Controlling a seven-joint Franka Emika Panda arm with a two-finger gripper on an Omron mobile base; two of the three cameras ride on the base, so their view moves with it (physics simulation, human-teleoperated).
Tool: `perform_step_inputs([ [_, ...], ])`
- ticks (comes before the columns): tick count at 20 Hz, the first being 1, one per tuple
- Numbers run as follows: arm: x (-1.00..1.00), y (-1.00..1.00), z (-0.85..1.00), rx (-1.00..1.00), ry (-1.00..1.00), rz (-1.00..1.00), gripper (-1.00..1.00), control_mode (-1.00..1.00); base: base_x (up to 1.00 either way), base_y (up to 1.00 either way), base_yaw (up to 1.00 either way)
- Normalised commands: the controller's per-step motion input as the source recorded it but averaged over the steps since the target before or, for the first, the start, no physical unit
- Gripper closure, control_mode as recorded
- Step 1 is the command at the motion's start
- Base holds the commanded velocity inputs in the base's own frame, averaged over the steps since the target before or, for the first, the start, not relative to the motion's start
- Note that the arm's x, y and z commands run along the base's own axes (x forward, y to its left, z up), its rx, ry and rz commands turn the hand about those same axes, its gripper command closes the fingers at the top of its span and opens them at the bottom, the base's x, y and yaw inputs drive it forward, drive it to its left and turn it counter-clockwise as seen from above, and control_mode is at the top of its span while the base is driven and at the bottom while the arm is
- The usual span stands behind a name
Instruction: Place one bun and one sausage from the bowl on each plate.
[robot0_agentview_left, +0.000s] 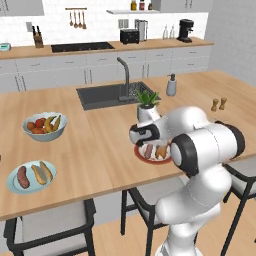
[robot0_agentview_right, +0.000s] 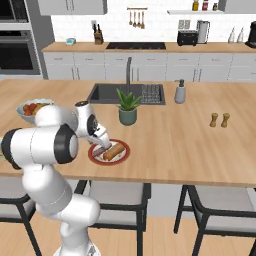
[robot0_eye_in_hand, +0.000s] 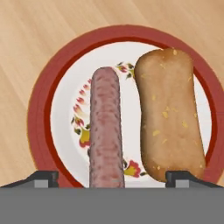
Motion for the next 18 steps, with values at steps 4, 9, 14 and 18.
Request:
perform_step_inputs([
  [4,-0.16,-0.01,0.93,-0.01,-0.01,0.03,-1.00,-1.00,0.00,0.00,0.00],
  [9,-0.79,0.00,0.95,-0.05,-0.24,0.09,-1.00,-1.00,0.00,0.00,0.00],
  [14,-0.61,0.00,0.99,0.03,-0.12,0.16,-1.00,-1.00,0.00,0.00,0.00],
  [18,-0.65,0.28,0.55,0.10,-0.03,0.04,-1.00,-1.00,0.00,0.00,0.00],
])
